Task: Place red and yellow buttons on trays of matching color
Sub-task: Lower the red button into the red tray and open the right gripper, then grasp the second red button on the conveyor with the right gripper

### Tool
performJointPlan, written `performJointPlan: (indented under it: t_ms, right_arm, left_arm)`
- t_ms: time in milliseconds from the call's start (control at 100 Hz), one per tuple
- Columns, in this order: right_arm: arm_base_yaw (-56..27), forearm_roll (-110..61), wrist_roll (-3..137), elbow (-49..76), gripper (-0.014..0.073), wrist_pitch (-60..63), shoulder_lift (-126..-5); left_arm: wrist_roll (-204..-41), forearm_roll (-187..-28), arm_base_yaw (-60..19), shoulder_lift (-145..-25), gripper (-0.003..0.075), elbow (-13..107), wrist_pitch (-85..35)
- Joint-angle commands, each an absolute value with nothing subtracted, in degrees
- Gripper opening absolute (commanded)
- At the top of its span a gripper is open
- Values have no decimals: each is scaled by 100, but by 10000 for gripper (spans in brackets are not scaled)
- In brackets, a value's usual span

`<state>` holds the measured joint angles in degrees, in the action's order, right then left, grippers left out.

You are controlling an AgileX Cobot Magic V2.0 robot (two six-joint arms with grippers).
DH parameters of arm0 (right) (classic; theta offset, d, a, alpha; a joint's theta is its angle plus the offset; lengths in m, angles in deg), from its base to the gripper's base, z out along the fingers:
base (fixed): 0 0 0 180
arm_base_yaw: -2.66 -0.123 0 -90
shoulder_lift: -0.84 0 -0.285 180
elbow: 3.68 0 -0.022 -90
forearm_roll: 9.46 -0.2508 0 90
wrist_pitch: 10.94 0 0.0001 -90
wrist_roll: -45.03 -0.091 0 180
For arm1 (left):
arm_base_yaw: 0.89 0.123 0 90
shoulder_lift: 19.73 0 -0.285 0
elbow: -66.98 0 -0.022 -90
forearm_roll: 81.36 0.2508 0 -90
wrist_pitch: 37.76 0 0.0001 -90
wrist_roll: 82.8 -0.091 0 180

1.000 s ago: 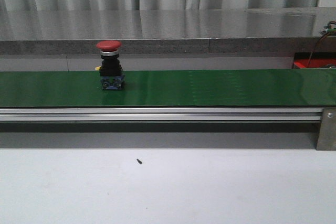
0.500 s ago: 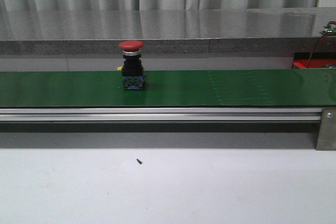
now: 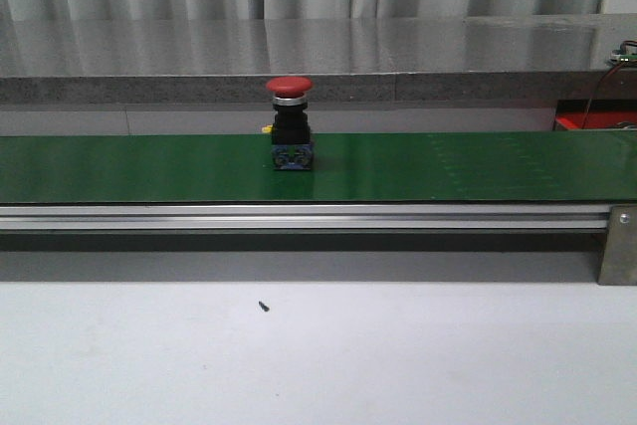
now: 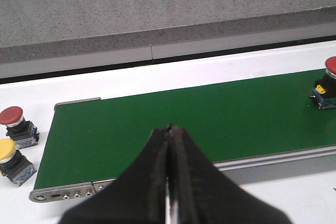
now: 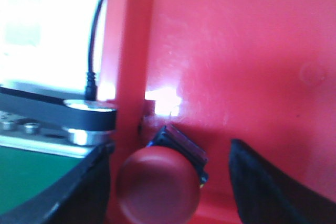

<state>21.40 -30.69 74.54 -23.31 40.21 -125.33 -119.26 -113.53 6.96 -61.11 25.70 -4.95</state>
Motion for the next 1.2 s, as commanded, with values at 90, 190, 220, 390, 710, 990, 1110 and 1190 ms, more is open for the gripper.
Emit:
performJointPlan:
  t_ms: [90,190,220,390,710,990,1110,1190]
  right_arm:
    - [2179,-3158,7415,-2543,489,4298,-11628]
    - [2160,-3158,7277,-2543,489,4674,-11305]
    - [2134,-3158,7253,-2543,489,4791,-11187]
    - [1797,-3164,7239,-2463,489,5316,-10637]
    - [611,-3004,7239,-1446,489,5094,-9690]
    - [-489,-2894,7245,-1218,440,4650,-9697]
    - [-814,-2834,7245,-1218,440,4401,-9797]
    - [-954,-2827,7245,-1218,440,4262,-9887]
  left_arm:
    - [-11931,-11541,660,-6119,-20,2721,-879]
    - [-11931,-11541,660,-6119,-20,2721,-879]
    - [-11931,-11541,660,-6119,-20,2721,-879]
    - [-11931,-11541,660,-6119,-20,2721,-879]
    - [-11931,-11541,660,-6119,-20,2721,-879]
    - [-11931,-11541,660,-6119,-20,2721,-872]
    - [-11931,-11541,660,-6119,-20,2721,-872]
    - [-11931,-11541,660,-6119,-20,2721,-872]
